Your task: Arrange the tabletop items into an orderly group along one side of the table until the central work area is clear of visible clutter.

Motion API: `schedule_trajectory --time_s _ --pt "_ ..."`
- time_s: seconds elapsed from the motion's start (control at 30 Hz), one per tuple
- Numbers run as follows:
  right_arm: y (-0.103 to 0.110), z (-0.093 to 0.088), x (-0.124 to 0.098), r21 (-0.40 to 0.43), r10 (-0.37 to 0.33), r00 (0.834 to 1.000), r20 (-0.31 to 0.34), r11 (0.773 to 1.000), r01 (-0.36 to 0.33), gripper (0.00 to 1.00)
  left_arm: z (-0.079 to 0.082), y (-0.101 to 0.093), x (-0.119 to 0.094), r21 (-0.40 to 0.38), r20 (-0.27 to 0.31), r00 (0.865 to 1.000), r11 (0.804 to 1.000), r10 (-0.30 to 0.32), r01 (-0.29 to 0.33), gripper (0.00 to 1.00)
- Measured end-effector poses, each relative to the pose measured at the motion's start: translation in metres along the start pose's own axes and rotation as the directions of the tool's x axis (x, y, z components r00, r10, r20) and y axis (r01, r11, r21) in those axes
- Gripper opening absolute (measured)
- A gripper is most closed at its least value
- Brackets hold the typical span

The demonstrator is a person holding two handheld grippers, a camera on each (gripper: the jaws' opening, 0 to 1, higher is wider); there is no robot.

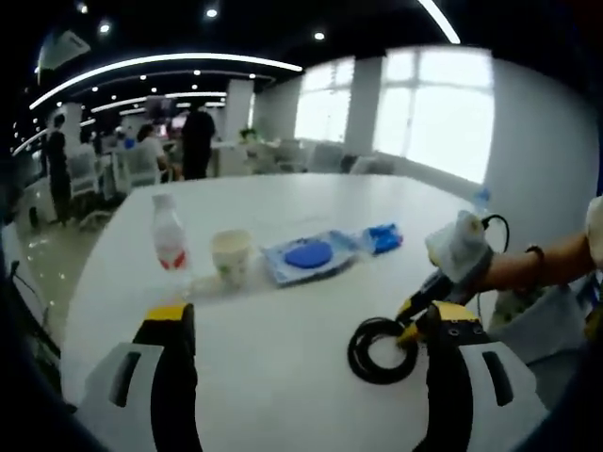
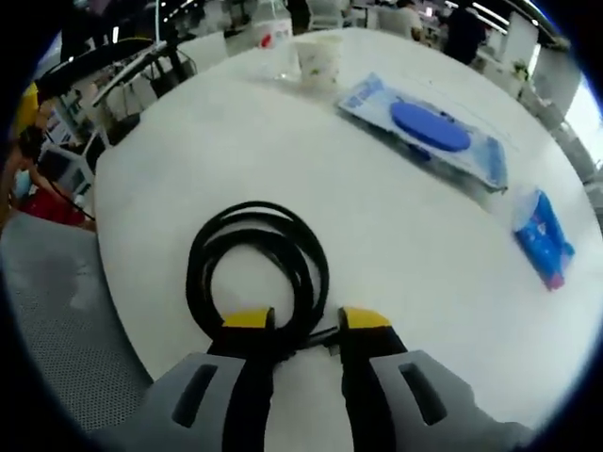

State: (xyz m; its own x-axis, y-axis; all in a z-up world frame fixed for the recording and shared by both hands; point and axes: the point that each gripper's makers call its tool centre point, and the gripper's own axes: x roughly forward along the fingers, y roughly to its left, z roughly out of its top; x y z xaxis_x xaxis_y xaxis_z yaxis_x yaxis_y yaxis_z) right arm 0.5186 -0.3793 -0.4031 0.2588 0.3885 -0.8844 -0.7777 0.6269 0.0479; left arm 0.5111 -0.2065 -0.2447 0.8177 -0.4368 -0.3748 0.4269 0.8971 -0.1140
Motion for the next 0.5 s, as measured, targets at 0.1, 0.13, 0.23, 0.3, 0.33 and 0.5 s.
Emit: schedule_trajectory --time_s 0.1,0.13,0.23,0.3,0.33,0.5 --pt "0.000 0.000 0.000 0.003 0.003 1.000 0.003 1.000 -0.003 0.25 -0.002 0.002 0.000 -0.006 -0.004 1.000 1.000 0.002 -0.002 0.99" --pt "0.000 0.001 0.000 0.004 0.003 1.000 0.005 1.000 -0.003 0.24 -0.003 0.002 0.000 -0.007 -0.005 1.000 1.000 0.003 -0.003 0.99" --pt "0.002 0.001 -0.002 -0.017 0.004 1.000 0.010 1.000 -0.004 0.22 -0.003 0.002 0.000 -0.006 -0.006 1.000 1.000 0.006 -0.006 0.99" --pt "0.002 0.004 -0.003 -0.017 0.005 1.000 0.025 1.000 -0.004 0.07 -0.004 0.002 0.000 -0.009 -0.008 1.000 1.000 0.006 -0.006 0.99" --pt "0.005 0.019 -0.006 0.031 0.034 0.994 0.107 0.999 -0.038 0.06 -0.004 0.003 0.000 -0.007 -0.009 1.000 1.000 0.006 -0.006 0.99" --pt "0.008 0.009 -0.007 0.016 0.055 0.997 0.056 0.998 -0.056 0.05 -0.005 0.006 0.001 -0.011 -0.013 1.000 1.000 0.011 -0.011 0.99"
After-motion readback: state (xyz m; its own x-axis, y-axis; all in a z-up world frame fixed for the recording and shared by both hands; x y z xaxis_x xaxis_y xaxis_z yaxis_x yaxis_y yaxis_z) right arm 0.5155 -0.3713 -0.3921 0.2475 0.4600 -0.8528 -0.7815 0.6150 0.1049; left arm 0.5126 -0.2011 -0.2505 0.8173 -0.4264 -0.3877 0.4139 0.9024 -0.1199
